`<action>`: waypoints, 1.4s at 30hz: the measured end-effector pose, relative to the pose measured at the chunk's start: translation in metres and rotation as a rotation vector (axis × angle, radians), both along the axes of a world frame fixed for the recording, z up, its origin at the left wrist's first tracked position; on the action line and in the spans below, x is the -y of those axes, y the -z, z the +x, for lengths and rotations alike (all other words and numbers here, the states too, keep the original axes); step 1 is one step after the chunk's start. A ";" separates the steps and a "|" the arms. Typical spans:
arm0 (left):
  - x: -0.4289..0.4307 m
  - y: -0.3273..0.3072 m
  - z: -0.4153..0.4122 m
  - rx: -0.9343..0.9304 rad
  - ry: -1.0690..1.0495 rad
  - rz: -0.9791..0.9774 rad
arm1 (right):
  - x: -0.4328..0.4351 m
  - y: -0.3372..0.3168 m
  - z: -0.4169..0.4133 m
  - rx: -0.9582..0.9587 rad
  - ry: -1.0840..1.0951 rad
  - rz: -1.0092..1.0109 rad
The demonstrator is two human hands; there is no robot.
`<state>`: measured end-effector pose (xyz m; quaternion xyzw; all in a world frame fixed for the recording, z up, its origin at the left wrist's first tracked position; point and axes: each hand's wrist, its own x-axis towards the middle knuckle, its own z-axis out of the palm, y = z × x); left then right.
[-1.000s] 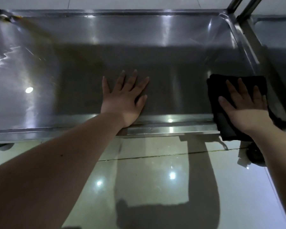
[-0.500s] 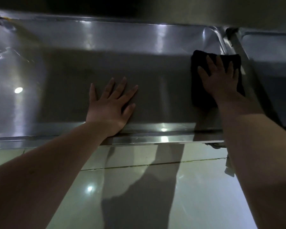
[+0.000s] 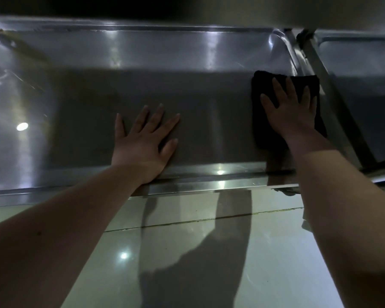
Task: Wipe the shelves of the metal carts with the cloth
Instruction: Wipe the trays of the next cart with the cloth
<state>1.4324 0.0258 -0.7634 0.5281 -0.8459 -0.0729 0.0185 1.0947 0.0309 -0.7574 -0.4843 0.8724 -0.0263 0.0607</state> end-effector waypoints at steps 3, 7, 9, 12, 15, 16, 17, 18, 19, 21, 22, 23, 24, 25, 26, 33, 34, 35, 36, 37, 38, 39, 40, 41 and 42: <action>0.000 0.001 0.000 -0.004 0.001 -0.005 | -0.035 0.002 0.004 0.008 -0.004 0.038; 0.001 0.005 0.002 0.004 0.008 -0.021 | -0.085 0.001 0.019 -0.001 0.043 0.099; 0.002 0.006 0.002 0.023 0.015 -0.015 | -0.093 -0.002 0.042 -0.007 0.079 0.111; 0.003 0.004 0.004 0.039 0.030 0.028 | -0.083 -0.005 0.104 0.001 0.043 0.152; 0.005 0.000 0.009 0.008 0.036 0.084 | -0.072 -0.001 0.185 0.007 -0.169 0.090; 0.007 -0.003 0.012 -0.027 0.039 0.116 | -0.071 0.001 0.203 0.008 -0.223 0.064; 0.009 -0.006 0.019 -0.066 0.046 0.140 | -0.071 0.001 0.213 0.013 -0.251 0.052; 0.011 -0.011 0.029 -0.100 0.058 0.139 | -0.070 0.002 0.215 0.021 -0.256 0.051; 0.013 -0.015 0.044 -0.114 0.074 0.107 | -0.069 0.002 0.213 0.027 -0.250 0.055; 0.014 -0.022 0.085 -0.072 0.079 0.025 | -0.069 0.001 0.208 0.022 -0.235 0.067; 0.012 -0.024 0.110 -0.035 0.064 0.012 | -0.069 0.001 0.208 0.014 -0.233 0.074; 0.009 -0.025 0.136 0.007 0.043 0.019 | -0.069 0.001 0.209 0.006 -0.233 0.080; 0.004 -0.025 0.159 0.050 0.022 0.036 | -0.070 0.000 0.211 -0.004 -0.235 0.084; -0.003 -0.024 0.178 0.089 0.005 0.056 | -0.071 0.000 0.213 -0.011 -0.232 0.089; -0.008 -0.023 0.190 0.109 -0.009 0.079 | -0.072 -0.001 0.215 -0.015 -0.223 0.099; -0.020 -0.015 0.199 0.055 -0.018 -0.020 | -0.082 -0.006 0.293 -0.035 -0.195 0.093; -0.020 -0.014 0.199 0.060 -0.013 -0.034 | -0.083 -0.008 0.315 -0.027 -0.221 0.072; -0.021 -0.012 0.200 0.064 -0.013 -0.041 | -0.084 -0.009 0.337 -0.020 -0.254 0.059; -0.021 -0.011 0.200 0.063 -0.018 -0.042 | -0.083 -0.009 0.357 -0.023 -0.294 0.052; -0.021 -0.010 0.199 0.059 -0.026 -0.038 | -0.082 -0.009 0.372 -0.030 -0.337 0.051; -0.020 -0.009 0.199 0.056 -0.031 -0.027 | -0.081 -0.009 0.382 -0.034 -0.378 0.055; -0.019 -0.009 0.199 0.059 -0.034 -0.012 | -0.079 -0.008 0.385 -0.035 -0.415 0.068; -0.018 -0.008 0.199 0.065 -0.035 0.001 | -0.078 -0.006 0.382 -0.040 -0.453 0.076; -0.017 -0.008 0.199 0.069 -0.035 0.009 | -0.079 -0.005 0.375 -0.051 -0.494 0.075; -0.017 -0.007 0.200 0.069 -0.037 0.015 | -0.080 -0.004 0.364 -0.065 -0.536 0.063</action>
